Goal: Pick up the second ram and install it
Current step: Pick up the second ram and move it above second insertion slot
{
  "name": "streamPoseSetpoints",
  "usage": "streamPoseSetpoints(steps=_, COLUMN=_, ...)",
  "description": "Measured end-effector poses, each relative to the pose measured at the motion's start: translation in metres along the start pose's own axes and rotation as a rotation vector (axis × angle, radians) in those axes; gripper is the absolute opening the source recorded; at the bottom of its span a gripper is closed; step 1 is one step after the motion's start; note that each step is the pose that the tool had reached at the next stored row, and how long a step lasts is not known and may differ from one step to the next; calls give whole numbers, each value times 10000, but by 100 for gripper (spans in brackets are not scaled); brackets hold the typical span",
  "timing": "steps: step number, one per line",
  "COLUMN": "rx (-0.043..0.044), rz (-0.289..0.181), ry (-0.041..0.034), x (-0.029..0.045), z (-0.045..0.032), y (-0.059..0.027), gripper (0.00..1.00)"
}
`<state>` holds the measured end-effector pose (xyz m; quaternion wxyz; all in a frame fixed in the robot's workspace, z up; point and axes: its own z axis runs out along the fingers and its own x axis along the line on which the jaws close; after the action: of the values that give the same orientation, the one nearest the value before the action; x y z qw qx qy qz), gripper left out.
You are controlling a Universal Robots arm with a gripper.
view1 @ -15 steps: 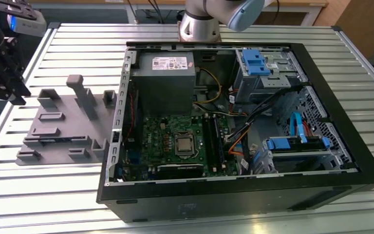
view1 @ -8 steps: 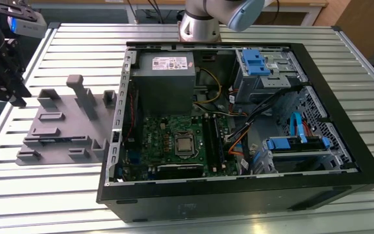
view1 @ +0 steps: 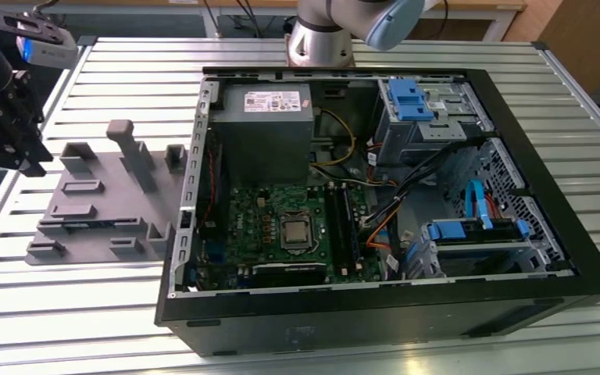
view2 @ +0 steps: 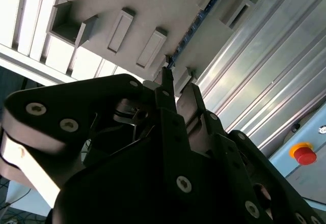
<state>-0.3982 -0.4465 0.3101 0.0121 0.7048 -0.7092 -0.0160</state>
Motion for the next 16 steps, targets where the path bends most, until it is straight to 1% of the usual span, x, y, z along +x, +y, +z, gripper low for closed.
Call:
streamPoseSetpoints(steps=8, rx=1, rz=-1, ry=0, x=18, z=92, y=-4, gripper=31)
streamPoseSetpoints(steps=16, rx=1, rz=0, ry=0, x=74, z=170, y=-7, gripper=31)
